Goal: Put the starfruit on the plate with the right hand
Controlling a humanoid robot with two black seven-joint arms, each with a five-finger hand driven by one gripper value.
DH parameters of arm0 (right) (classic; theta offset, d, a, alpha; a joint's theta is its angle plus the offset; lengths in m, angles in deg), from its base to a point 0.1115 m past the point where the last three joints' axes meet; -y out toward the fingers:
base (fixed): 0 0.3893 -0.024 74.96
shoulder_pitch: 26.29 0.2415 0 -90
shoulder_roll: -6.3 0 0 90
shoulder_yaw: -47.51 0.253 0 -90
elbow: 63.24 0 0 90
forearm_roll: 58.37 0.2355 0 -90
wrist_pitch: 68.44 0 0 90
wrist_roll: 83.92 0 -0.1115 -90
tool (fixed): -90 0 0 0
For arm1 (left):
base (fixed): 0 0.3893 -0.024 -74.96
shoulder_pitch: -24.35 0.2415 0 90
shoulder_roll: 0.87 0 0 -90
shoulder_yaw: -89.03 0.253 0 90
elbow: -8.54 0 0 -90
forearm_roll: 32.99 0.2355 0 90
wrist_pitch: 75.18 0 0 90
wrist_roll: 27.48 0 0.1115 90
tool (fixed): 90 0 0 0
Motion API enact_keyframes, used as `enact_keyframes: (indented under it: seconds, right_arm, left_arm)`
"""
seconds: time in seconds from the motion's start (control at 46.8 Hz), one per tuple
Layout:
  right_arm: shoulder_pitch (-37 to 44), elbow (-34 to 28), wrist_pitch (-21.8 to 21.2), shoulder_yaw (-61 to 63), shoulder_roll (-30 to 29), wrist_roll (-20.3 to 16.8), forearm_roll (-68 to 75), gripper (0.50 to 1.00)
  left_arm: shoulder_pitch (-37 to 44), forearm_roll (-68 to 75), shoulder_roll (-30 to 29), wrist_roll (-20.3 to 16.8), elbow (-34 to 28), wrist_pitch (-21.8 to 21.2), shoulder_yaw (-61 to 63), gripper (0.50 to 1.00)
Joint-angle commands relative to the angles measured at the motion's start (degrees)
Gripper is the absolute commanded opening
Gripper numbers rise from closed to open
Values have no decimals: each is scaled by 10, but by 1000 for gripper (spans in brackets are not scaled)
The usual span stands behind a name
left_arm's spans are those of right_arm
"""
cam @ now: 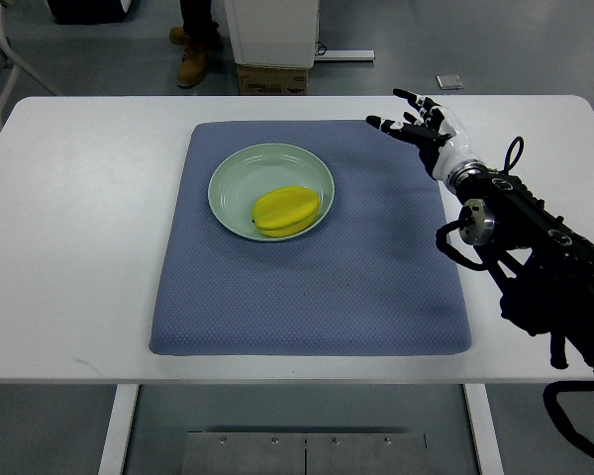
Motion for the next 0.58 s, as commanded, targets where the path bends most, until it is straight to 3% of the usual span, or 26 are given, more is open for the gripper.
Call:
enact_keyframes:
  seconds: [0.0,0.556]
  right_arm:
    - [0,0,0,0,0,1,0,1000]
    - [-17,2,0,43,0,3,0,1000]
  left_arm:
    - [0,0,0,0,0,0,0,1000]
    - [0,1,0,0,0,0,0,1000]
